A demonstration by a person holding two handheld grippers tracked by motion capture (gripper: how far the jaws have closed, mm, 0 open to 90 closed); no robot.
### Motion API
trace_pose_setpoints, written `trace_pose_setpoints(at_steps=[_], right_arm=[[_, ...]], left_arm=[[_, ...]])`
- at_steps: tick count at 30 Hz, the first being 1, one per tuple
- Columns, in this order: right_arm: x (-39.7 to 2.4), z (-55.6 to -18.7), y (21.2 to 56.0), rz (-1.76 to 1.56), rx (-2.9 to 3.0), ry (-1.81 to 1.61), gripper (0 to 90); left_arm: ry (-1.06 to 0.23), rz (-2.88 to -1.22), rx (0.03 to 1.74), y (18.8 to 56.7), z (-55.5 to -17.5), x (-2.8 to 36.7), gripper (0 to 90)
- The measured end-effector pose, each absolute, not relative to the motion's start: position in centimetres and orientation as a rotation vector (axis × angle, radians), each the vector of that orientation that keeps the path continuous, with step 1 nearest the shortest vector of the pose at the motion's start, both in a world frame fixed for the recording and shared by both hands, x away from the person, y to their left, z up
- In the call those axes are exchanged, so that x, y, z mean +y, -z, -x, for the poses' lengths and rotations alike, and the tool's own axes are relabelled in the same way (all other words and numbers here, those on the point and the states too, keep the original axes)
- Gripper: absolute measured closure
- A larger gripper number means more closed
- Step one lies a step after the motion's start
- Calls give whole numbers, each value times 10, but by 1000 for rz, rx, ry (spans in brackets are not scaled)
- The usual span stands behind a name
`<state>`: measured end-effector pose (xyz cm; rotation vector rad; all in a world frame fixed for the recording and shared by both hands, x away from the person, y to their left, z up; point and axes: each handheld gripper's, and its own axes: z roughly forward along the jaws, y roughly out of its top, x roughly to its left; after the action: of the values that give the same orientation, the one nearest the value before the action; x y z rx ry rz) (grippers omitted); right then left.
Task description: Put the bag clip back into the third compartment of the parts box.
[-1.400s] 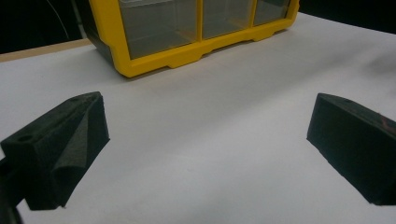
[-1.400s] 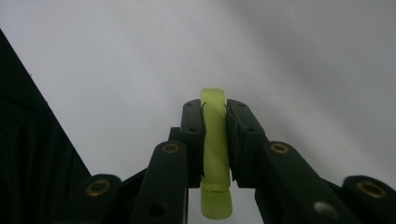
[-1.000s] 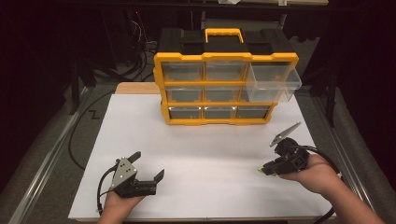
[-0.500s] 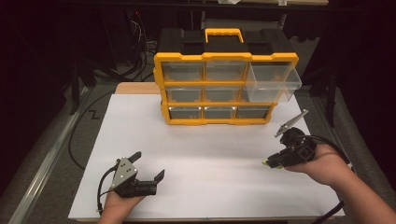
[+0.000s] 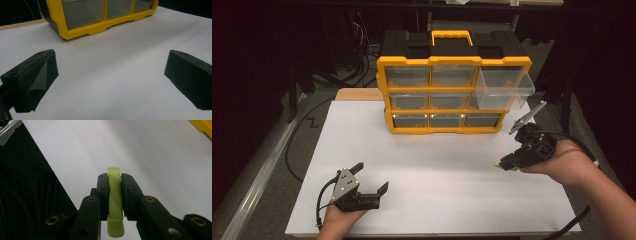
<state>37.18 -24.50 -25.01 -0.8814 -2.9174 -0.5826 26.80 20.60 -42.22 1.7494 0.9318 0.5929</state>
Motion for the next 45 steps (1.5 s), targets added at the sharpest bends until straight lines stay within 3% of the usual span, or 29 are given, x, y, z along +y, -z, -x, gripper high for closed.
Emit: trace_pose_setpoints(at_steps=[45], right_arm=[[-231,-404,136,857,-3003,566,789]], left_arm=[[-577,-1740,896,420,-267,207,6]])
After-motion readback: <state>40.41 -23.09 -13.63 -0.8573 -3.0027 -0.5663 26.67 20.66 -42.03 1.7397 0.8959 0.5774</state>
